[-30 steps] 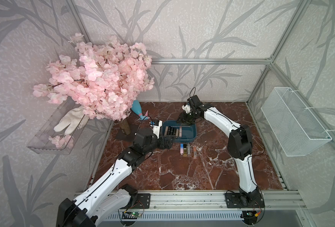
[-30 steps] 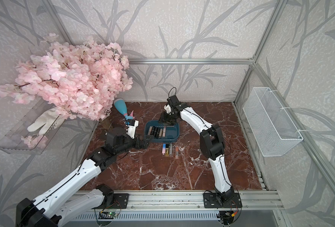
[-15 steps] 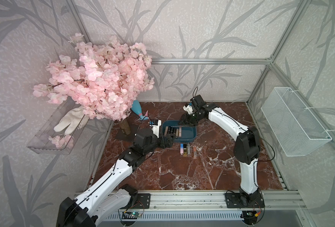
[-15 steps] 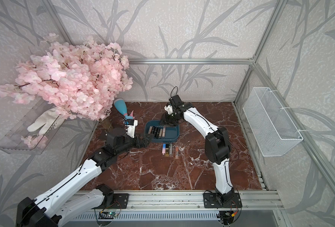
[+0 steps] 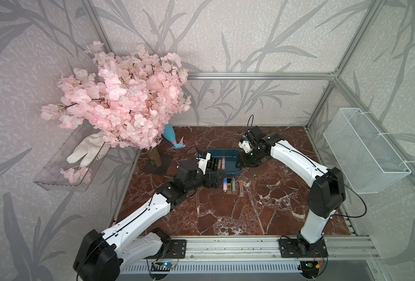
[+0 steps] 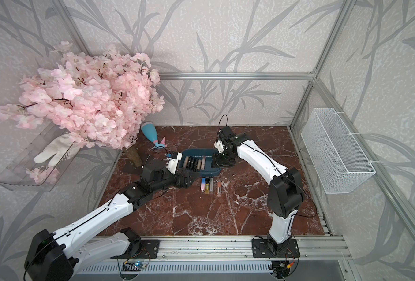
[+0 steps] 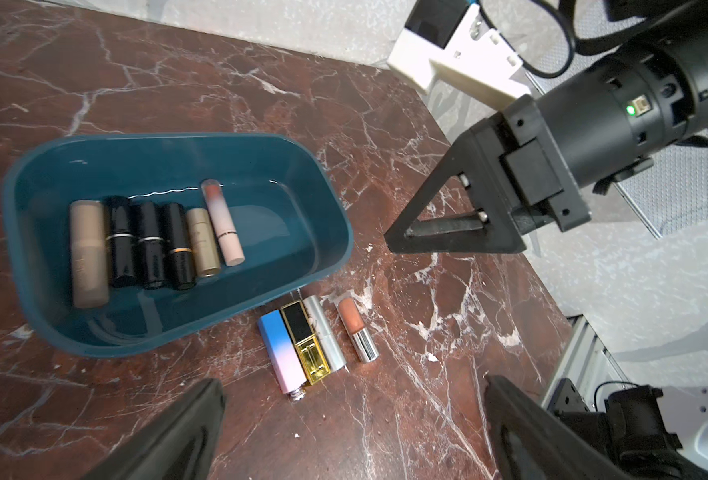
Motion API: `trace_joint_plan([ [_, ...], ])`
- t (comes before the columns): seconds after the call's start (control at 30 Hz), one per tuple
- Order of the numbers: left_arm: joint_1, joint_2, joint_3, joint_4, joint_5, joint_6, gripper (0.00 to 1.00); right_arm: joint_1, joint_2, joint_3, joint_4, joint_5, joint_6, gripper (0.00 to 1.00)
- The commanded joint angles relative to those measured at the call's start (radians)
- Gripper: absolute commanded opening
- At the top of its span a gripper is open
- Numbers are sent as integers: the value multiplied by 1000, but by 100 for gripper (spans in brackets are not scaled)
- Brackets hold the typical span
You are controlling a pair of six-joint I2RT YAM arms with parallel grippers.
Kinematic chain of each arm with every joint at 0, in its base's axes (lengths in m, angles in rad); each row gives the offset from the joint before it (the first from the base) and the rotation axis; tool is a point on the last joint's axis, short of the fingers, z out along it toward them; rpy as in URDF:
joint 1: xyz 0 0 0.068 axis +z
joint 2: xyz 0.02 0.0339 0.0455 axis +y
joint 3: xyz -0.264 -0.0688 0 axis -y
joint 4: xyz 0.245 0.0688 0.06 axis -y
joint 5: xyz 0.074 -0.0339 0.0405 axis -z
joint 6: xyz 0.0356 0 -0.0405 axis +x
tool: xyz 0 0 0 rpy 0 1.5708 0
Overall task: Put the lipstick into the storage box
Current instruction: Pick up the lipstick at the center of the board.
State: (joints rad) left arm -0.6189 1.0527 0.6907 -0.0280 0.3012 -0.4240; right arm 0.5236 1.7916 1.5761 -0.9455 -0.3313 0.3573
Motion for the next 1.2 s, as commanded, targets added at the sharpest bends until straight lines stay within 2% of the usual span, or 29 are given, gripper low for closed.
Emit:
trace_joint_plan([
  [0.0, -32, 0, -30, 39, 14, 97, 100, -1, -55, -67, 6, 53, -14, 52],
  [0.23, -111, -17, -74, 28, 16, 246, 100, 5, -79, -229, 89, 113, 22, 52],
  [0.4, -143, -45, -112, 9, 11, 307, 100, 31, -97, -308, 174, 121, 73, 52],
  [0.7, -150, -120, -161, -37, -28, 339, 100, 89, 2, -339, 250, 144, 118, 52],
  [1.17, -150, -180, -179, -50, -43, 346, 100, 120, 109, -335, 267, 197, 129, 50],
])
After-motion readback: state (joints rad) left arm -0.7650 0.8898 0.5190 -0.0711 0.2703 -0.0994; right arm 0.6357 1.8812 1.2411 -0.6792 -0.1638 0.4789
